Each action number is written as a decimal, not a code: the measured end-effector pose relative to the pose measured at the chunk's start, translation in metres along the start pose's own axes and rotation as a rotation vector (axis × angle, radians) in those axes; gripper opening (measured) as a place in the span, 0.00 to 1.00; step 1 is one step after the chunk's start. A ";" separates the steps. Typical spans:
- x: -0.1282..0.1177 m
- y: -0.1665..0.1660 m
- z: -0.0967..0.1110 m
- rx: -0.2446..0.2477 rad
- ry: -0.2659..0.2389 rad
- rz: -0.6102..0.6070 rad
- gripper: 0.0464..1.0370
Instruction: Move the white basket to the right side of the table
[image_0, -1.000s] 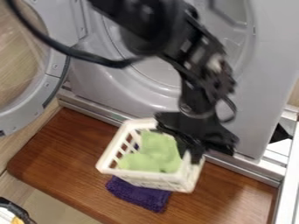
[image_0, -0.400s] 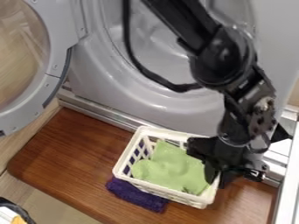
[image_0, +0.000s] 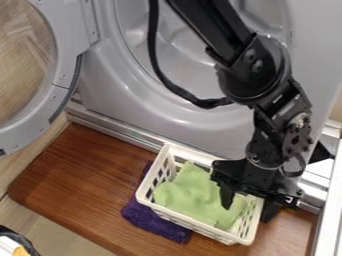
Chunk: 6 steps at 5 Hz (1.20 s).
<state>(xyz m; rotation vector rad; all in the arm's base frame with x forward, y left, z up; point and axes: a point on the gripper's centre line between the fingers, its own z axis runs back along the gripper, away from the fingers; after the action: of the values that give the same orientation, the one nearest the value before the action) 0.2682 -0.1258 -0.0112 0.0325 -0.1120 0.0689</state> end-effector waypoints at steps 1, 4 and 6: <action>-0.001 0.000 0.000 -0.002 0.005 -0.021 0.97; -0.003 0.002 0.002 -0.026 -0.009 -0.050 0.96; -0.004 0.013 0.039 -0.044 -0.072 -0.066 0.96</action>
<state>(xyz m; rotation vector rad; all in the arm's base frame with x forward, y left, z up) 0.2594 -0.1146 0.0272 -0.0056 -0.1842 -0.0002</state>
